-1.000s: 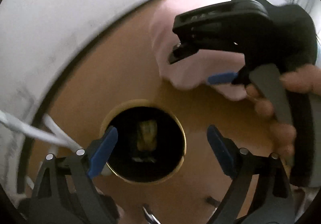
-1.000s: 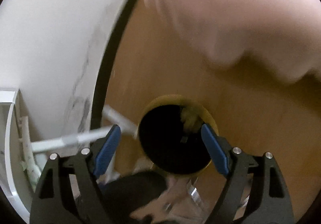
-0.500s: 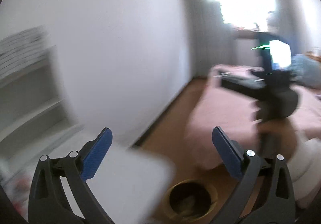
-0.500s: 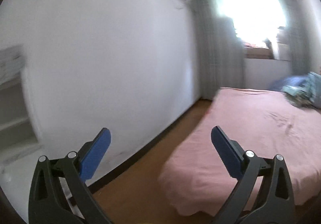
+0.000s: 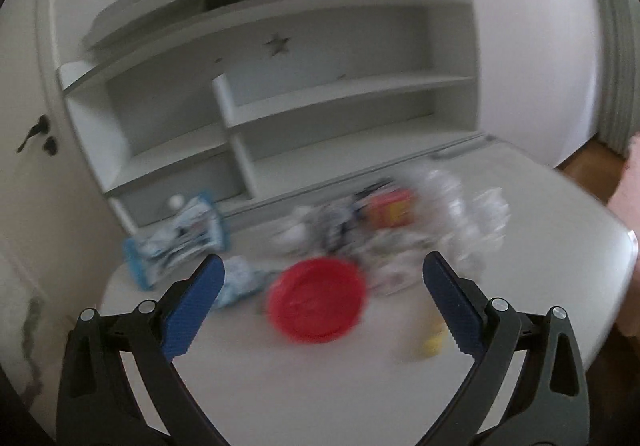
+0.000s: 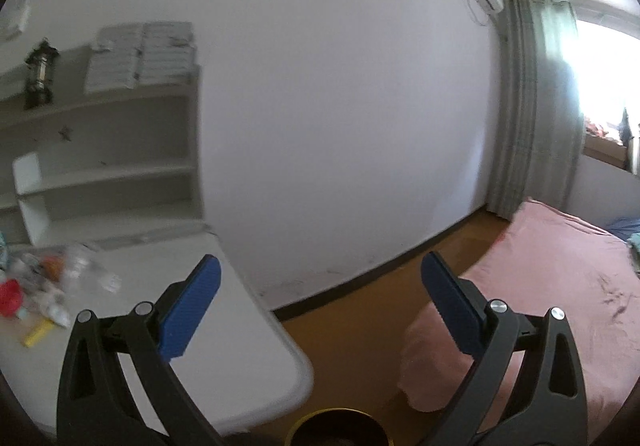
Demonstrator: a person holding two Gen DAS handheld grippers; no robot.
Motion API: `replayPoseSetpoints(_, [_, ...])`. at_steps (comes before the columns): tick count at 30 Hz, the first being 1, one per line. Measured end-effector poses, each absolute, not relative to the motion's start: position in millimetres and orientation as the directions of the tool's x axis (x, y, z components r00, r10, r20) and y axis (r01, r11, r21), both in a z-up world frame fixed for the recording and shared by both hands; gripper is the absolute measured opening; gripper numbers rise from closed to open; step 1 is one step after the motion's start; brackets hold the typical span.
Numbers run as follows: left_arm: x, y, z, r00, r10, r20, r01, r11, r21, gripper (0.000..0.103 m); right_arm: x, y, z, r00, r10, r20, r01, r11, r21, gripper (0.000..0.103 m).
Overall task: Collect trash
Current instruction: 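Open both tools over the bin, dropping the items, and return to desk, then grasp the clear plastic bag with the right tool while the left tool grasps the red lid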
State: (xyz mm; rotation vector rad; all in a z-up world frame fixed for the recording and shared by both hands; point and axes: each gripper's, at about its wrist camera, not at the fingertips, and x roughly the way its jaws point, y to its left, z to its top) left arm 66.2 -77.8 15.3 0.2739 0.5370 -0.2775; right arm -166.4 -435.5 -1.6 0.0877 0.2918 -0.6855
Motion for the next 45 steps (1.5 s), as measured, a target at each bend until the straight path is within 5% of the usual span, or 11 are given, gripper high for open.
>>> replayPoseSetpoints(15, [74.0, -36.6, -26.1, 0.759, -0.215, -0.615, 0.290, 0.957, 0.024, 0.097, -110.5, -369.2, 44.4, 0.864, -0.421, -0.277, 0.418, 0.906, -0.072, 0.097])
replayPoseSetpoints(24, [97.8, -60.7, -38.9, 0.722, -0.206, -0.660, 0.280, 0.960, 0.007, 0.096, -60.5, -368.2, 8.9, 0.838, -0.328, -0.435, 0.322, 0.942, -0.092, 0.097])
replayPoseSetpoints(34, [117.0, -79.0, -46.1, 0.697, -0.163, -0.698, 0.275, 0.960, 0.051, 0.096, 72.2, -326.9, -54.4, 0.746, -0.009, -0.666, 0.040, 0.999, 0.031, 0.097])
replayPoseSetpoints(39, [135.0, -76.3, -54.8, 0.658, -0.181, -0.731, 0.288, 0.957, 0.022, 0.096, 126.6, -306.5, -71.6, 0.683, 0.046, -0.729, -0.011, 0.999, 0.053, 0.073])
replayPoseSetpoints(43, [139.3, -72.9, -59.0, 0.648, -0.181, -0.740, 0.282, 0.959, 0.012, 0.081, 148.8, -297.4, -84.1, 0.642, 0.085, -0.762, -0.031, 0.996, 0.086, 0.064])
replayPoseSetpoints(45, [138.2, -73.9, -58.8, 0.642, -0.192, -0.742, 0.293, 0.956, 0.005, 0.080, 154.2, -295.9, -89.2, 0.620, 0.112, -0.777, -0.040, 0.993, 0.111, 0.048])
